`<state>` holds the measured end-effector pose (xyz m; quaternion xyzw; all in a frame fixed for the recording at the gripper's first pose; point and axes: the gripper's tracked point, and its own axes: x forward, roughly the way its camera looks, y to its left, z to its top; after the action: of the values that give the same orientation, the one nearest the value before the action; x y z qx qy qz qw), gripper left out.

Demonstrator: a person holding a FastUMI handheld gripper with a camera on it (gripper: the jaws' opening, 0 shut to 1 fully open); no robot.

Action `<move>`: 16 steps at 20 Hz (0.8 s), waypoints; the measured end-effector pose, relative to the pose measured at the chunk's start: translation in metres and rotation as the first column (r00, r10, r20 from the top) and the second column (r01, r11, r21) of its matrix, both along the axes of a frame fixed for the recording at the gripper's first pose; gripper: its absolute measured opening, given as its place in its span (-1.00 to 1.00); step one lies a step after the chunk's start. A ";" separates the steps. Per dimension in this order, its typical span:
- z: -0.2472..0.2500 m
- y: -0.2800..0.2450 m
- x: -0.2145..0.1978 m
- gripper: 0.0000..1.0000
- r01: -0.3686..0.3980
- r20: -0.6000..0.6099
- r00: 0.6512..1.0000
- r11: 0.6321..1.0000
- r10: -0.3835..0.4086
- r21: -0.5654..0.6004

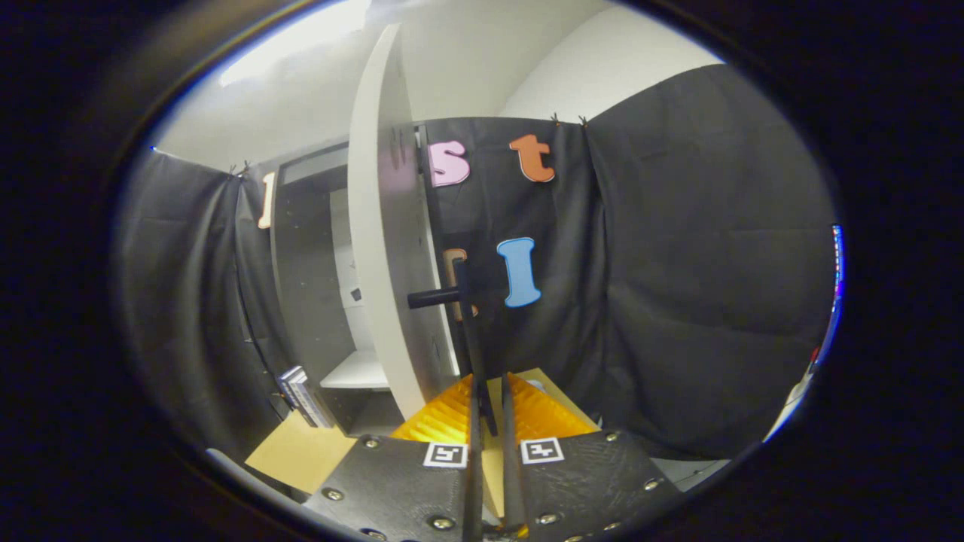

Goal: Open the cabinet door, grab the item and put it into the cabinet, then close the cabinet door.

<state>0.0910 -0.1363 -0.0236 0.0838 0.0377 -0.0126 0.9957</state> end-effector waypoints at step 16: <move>-0.010 0.131 -0.056 -0.24 -0.088 -0.045 0.995 0.990 0.083 -0.108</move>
<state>0.0353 -0.0049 -0.0340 0.0270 0.0609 0.0264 0.9974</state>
